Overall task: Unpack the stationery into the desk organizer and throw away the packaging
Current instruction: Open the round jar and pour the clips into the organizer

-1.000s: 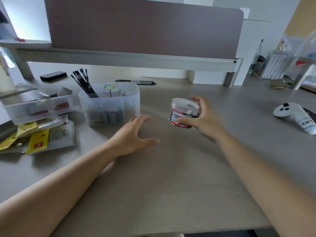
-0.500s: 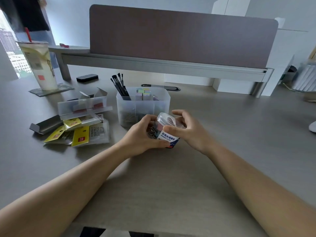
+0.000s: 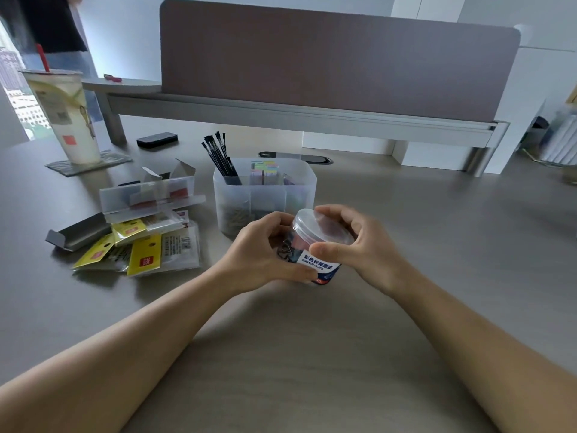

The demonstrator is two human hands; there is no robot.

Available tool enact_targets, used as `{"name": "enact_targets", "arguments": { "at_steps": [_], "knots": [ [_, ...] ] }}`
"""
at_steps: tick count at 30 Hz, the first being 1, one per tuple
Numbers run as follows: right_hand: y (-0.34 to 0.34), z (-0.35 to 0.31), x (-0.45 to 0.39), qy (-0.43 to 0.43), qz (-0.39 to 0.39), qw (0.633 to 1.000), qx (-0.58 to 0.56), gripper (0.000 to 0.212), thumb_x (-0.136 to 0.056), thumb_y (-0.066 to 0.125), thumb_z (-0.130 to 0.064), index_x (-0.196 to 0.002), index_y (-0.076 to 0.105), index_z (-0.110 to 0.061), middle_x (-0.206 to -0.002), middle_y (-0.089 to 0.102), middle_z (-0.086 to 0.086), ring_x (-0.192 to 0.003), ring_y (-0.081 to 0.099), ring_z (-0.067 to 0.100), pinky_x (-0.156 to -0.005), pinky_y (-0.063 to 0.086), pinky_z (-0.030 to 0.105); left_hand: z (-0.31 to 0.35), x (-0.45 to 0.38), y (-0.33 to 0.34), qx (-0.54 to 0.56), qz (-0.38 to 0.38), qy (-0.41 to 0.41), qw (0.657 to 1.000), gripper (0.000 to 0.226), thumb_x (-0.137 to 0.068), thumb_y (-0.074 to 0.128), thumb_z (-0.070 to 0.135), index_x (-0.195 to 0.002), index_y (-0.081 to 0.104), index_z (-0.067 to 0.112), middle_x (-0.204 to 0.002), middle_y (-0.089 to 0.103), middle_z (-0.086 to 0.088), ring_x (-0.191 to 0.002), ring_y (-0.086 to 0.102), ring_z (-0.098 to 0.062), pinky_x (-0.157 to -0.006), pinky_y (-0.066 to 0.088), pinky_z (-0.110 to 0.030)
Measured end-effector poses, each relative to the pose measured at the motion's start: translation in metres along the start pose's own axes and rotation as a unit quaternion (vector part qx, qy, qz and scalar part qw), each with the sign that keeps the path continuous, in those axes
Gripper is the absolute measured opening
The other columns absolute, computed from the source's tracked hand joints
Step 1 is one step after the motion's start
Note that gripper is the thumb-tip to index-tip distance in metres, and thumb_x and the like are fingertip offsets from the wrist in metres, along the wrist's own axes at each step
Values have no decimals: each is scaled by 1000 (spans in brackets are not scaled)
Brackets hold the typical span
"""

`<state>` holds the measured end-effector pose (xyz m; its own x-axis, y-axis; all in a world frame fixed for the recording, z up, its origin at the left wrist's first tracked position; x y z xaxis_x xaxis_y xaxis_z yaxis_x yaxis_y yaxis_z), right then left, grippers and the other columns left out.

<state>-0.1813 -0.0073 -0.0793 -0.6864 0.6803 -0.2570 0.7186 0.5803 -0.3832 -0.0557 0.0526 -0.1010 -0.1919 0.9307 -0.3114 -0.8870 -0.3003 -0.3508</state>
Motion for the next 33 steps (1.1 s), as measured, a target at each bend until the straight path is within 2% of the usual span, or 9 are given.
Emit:
{"name": "enact_targets", "arguments": {
  "at_steps": [4, 8, 13, 17, 22, 24, 26, 29, 33],
  "knots": [
    [-1, -2, 2, -9, -19, 1000, 10, 70, -48, 74, -32, -114, 52, -22, -101, 59, -14, -86, 55, -20, -81, 42, 1, 0, 1, -2, 18, 1, 0, 1000, 59, -28, 79, 36, -83, 56, 33, -80, 65, 9, -74, 62, -2, -74, 54, -24],
    [-1, -6, 5, -11, -43, 999, 21, 68, -38, 69, -50, -103, 53, -34, -101, 59, -17, -91, 58, -10, -80, 46, 7, 4, 3, 1, 43, -35, 17, 998, 57, -39, 87, 12, -86, 58, 26, -78, 66, 7, -72, 62, 1, -71, 54, -21],
    [-4, -15, 7, -15, -69, 997, -7, 62, -42, 68, -46, -102, 53, -41, -103, 60, -17, -96, 60, 1, -81, 50, 14, 9, 3, 7, 120, -78, 25, 989, 61, -40, 77, 22, -97, 58, 19, -80, 71, 10, -80, 65, -4, -74, 54, -20],
    [-7, -10, 4, -5, -30, 999, -29, 74, -55, 71, -30, -124, 46, -24, -111, 56, -13, -104, 55, 3, -88, 46, 13, 5, 1, 9, 153, -89, 2, 984, 66, -41, 76, 25, -102, 52, 23, -92, 64, 5, -83, 64, -2, -73, 53, -18],
    [-4, -6, 1, 18, 39, 995, -91, 60, -74, 66, -15, -128, 41, -16, -111, 53, -9, -107, 54, 10, -92, 47, 26, -7, 0, 11, 96, -64, -16, 993, 89, -25, 83, 57, -102, 46, 30, -100, 61, 5, -97, 60, -12, -88, 50, -29],
    [-1, -6, -1, 15, 34, 995, -87, 58, -73, 67, -16, -125, 42, -21, -100, 51, -18, -93, 58, -3, -82, 51, 17, -8, -2, 10, 80, -38, -15, 996, 79, -29, 82, 46, -97, 47, 30, -92, 61, 8, -88, 60, -8, -81, 51, -25],
    [0, -5, -1, 13, 15, 997, -76, 61, -68, 74, -22, -121, 43, -25, -101, 52, -18, -89, 58, -11, -77, 51, 11, -8, -2, 5, 98, -33, -30, 994, 66, -35, 76, 37, -94, 50, 27, -87, 62, 7, -79, 61, -3, -73, 51, -21],
    [-1, -1, -2, 14, -26, 997, -66, 63, -53, 73, -35, -110, 48, -33, -112, 54, -13, -109, 55, 7, -89, 49, 23, -10, 0, 3, 151, -92, -68, 982, 65, -37, 74, 29, -98, 54, 23, -93, 66, 0, -82, 65, -7, -76, 55, -21],
    [-5, 1, -4, -2, -69, 995, -67, 65, -43, 69, -39, -106, 51, -37, -114, 56, -7, -110, 55, 16, -93, 47, 31, -15, 1, 3, 231, -140, -111, 956, 80, -31, 83, 17, -106, 54, 16, -97, 68, -6, -86, 67, -14, -76, 56, -23]
  ]
}}
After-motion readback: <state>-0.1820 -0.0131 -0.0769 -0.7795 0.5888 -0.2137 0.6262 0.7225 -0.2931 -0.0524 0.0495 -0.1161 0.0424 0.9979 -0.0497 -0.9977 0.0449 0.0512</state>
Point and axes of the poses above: each hand's wrist, its own x-axis away from the middle knuckle, its own y-axis out of the palm, z = x × y, the point moved 5 cm from there along -x, towards the middle knuckle
